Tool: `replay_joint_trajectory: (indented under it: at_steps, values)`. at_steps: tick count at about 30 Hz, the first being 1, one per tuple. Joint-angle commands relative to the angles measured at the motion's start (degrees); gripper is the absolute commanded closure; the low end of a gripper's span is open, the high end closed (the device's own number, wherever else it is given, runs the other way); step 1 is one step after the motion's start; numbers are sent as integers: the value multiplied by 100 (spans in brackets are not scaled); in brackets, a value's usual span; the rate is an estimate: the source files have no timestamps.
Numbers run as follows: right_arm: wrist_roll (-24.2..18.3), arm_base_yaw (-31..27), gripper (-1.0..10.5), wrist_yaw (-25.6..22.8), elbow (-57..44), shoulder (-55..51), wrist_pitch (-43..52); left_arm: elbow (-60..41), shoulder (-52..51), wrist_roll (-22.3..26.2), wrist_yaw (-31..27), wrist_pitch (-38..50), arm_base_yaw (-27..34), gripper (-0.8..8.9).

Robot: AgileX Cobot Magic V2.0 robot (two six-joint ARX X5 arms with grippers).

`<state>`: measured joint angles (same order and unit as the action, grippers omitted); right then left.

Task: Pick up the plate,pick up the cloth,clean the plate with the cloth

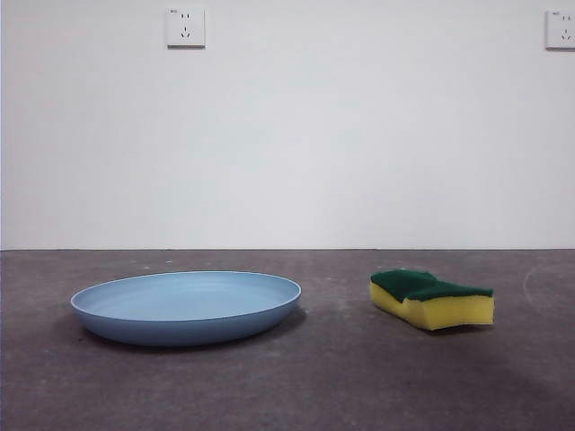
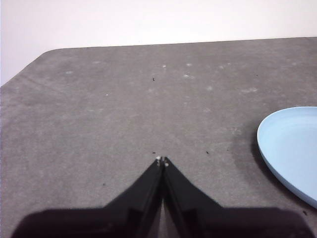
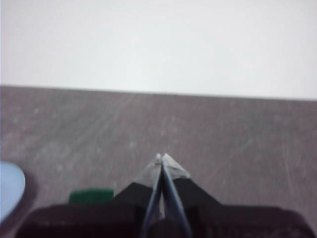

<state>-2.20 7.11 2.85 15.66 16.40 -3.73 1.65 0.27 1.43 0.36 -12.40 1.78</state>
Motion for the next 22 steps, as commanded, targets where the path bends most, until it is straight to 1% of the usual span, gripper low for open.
replay_joint_trajectory:
  at_steps: [1,6,11,14,22]
  values:
    - [-24,-59,946,26,-529,-433,46,-57,-17,-28,-13,-42,20,817]
    - [44,-70,946,26,-1145,-1075,46,-57,-17,-28,-13,-42,20,817]
    - [52,-70,946,22,-1460,-1346,44,-57,-17,-28,-13,-42,20,817]
    - [133,-70,946,13,-1532,-1419,-114,-57,-17,-28,-13,-42,20,817]
    - [131,-68,946,13,-1532,-1434,-684,-57,-17,-28,-13,-44,20,817]
